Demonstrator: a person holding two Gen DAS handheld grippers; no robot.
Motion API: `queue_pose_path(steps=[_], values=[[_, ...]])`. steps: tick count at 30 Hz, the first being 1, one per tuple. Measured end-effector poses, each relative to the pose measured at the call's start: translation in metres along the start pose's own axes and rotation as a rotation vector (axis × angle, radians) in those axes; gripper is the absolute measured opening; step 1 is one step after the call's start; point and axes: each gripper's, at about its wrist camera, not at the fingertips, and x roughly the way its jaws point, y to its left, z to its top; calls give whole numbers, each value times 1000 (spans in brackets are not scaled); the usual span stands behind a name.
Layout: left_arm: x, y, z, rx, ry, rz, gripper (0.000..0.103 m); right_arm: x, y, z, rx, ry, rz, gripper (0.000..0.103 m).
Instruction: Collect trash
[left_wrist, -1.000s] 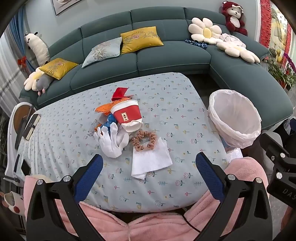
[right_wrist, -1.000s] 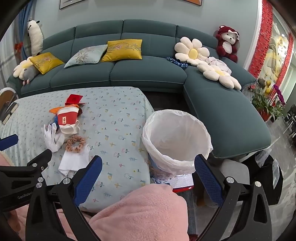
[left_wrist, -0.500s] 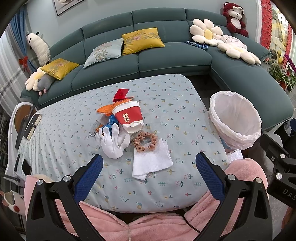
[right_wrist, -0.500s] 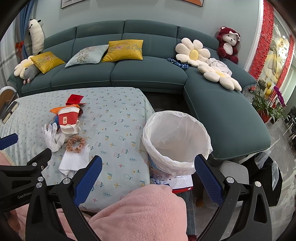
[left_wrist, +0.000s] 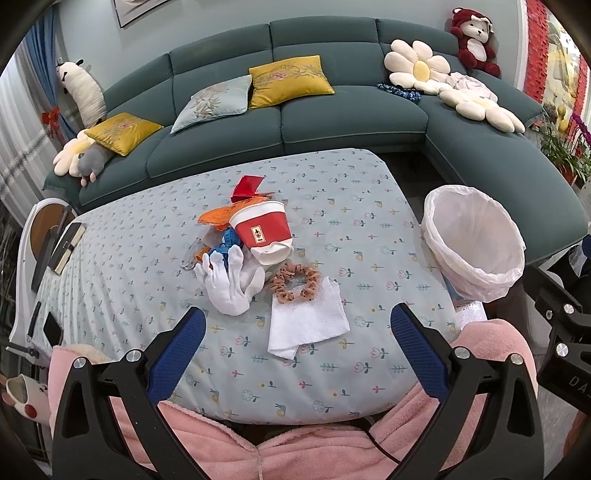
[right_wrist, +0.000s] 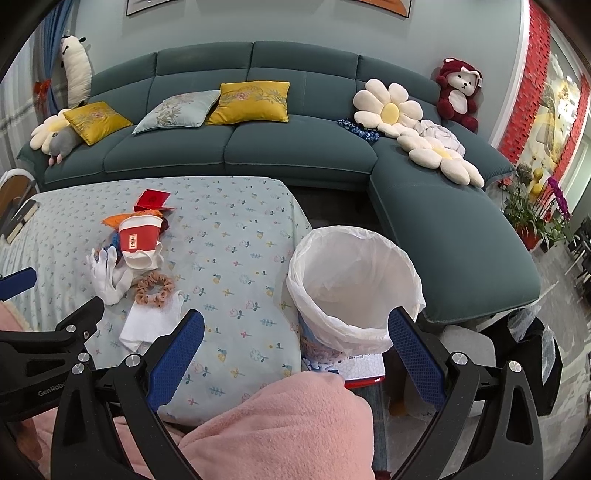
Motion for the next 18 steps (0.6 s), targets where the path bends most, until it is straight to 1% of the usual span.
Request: queue_pose_path(steps=[18], values=[[0, 4, 0, -7, -5, 8, 96, 1, 3, 2, -7, -4, -2, 96]])
